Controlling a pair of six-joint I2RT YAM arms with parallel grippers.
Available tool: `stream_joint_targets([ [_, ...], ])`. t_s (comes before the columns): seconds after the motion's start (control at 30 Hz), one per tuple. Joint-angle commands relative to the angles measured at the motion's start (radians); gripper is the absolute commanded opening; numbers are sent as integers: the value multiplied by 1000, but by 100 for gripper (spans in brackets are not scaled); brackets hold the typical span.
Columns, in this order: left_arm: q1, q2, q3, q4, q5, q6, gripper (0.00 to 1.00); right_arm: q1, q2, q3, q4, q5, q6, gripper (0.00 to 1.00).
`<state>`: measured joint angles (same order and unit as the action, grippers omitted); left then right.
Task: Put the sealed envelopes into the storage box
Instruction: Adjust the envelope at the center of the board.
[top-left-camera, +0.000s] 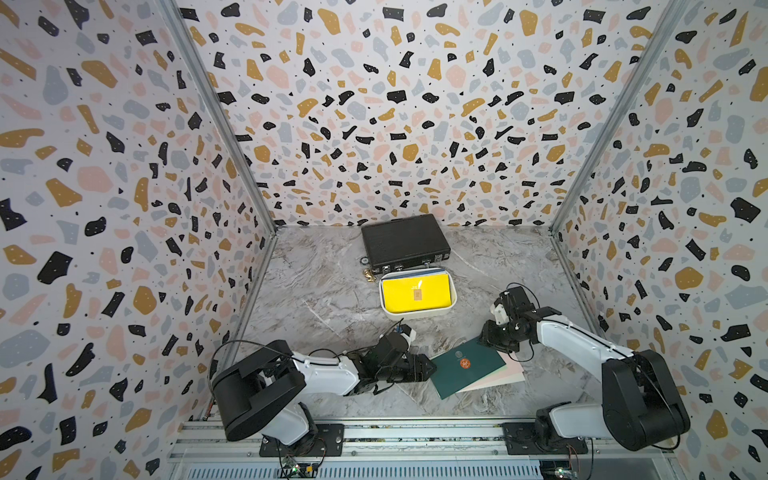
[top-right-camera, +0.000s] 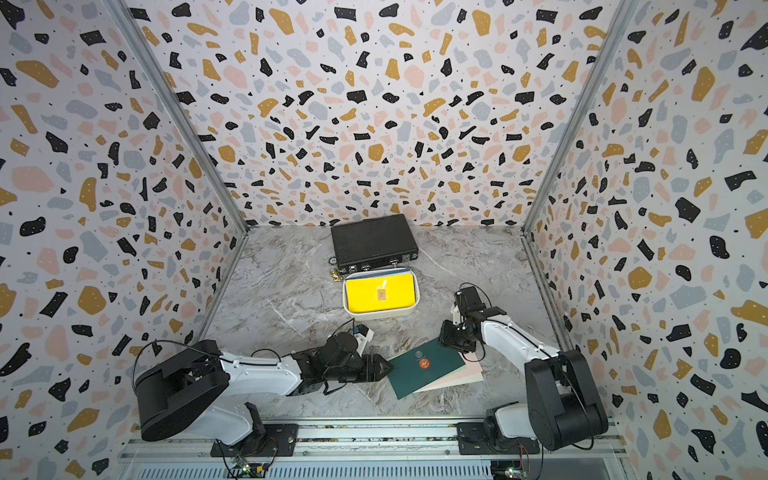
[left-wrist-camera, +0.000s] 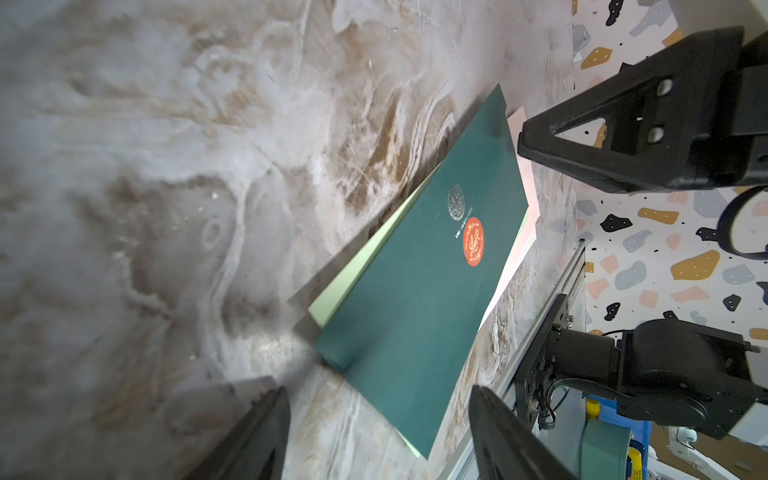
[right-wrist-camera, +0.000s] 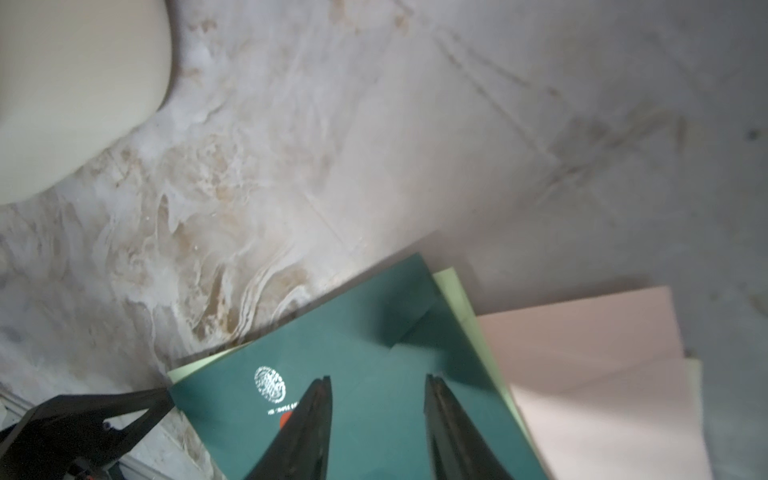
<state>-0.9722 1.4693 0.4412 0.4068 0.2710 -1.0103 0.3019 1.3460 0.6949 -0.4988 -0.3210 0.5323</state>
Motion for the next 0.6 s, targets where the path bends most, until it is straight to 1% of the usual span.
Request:
stream_joint_targets([
  [0.0,-8,-14,-47,-143,-24,-2,72,13,-33,-11,-50,12,-12,42],
  [0.17,-7,-63,-68,-170,-36,-4,71,13,-41,-15,-79,164,-40,45],
  [0.2,-7,-70,-71,-173,-36,-5,71,13,-37,-16,-75,170,-46,45],
  [0.33,-7,-82,-73,-187,-37,-1,70,13,1,-27,-69,130,-53,45],
  [0.5,-7,-79,-73,-195,-39,3,70,13,-11,-58,-56,158,-53,46],
  [0.57,-8,-76,-76,-193,-37,3,70,13,-22,-57,-73,190,-58,48],
])
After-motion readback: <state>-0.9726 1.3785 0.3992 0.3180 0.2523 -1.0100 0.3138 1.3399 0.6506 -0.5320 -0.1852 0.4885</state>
